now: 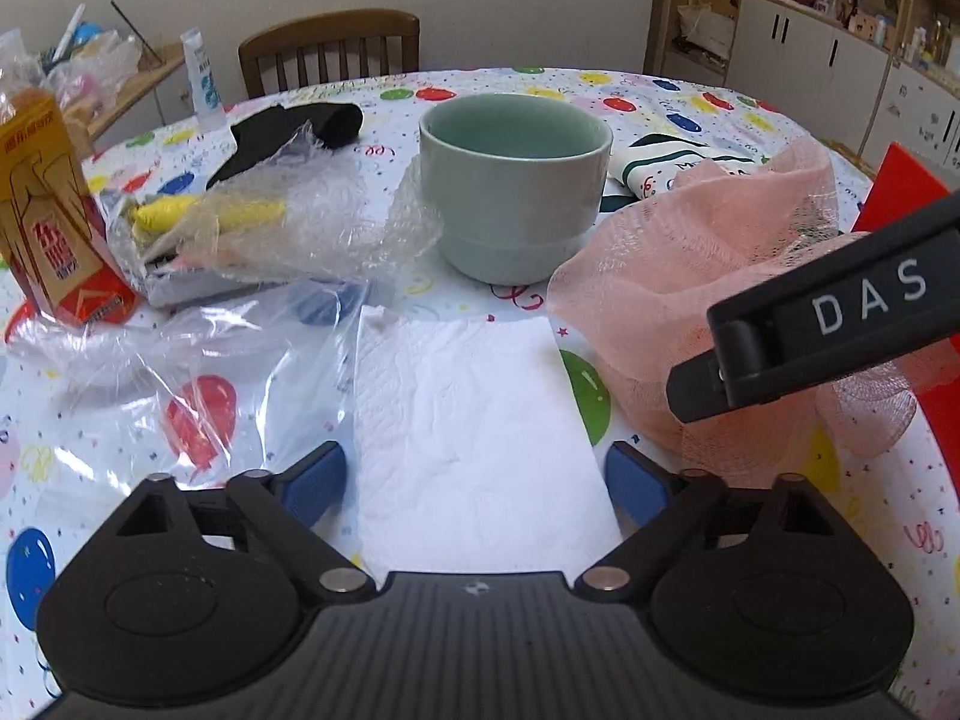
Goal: Organize soft objects
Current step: 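Pinch the white tissue with the left tool while the right tool grasps the pink loofah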
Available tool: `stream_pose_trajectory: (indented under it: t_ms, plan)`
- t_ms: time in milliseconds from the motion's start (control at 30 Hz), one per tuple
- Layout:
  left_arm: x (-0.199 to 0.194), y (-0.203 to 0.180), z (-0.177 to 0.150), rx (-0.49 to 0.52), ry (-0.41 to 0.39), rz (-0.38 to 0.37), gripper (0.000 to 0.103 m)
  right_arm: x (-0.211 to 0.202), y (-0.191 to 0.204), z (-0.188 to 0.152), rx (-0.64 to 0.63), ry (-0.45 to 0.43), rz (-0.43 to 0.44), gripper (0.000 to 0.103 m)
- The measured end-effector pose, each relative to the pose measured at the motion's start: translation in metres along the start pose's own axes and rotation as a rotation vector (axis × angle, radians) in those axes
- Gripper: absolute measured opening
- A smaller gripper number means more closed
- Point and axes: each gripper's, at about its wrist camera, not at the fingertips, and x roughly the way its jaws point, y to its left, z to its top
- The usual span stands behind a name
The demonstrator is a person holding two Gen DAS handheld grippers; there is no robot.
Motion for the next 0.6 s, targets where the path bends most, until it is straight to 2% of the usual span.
stream_pose_trajectory:
  t_ms: [133,200,267,367,600]
  plan:
    - [-0.001,-0.002,0.002,0.008,-0.013,0.001,0.074,-0.002,-0.002,-0.002,0.021,-0.003,0.006,0.08]
    - [-0.002,-0.003,0.002,0.016,-0.018,0.001,0.059,-0.003,-0.004,-0.003,0.024,0.001,0.006,0.076]
    - [-0.004,-0.004,0.002,0.022,-0.025,-0.002,0.051,-0.004,-0.005,-0.004,0.033,0.001,0.009,0.072]
    - [-0.005,-0.005,0.003,0.027,-0.03,-0.004,0.034,-0.006,-0.008,-0.006,0.048,0.004,0.023,0.059]
    - [-0.008,-0.004,0.002,0.016,-0.027,-0.002,0.017,-0.013,-0.01,-0.011,0.058,-0.013,0.048,0.028]
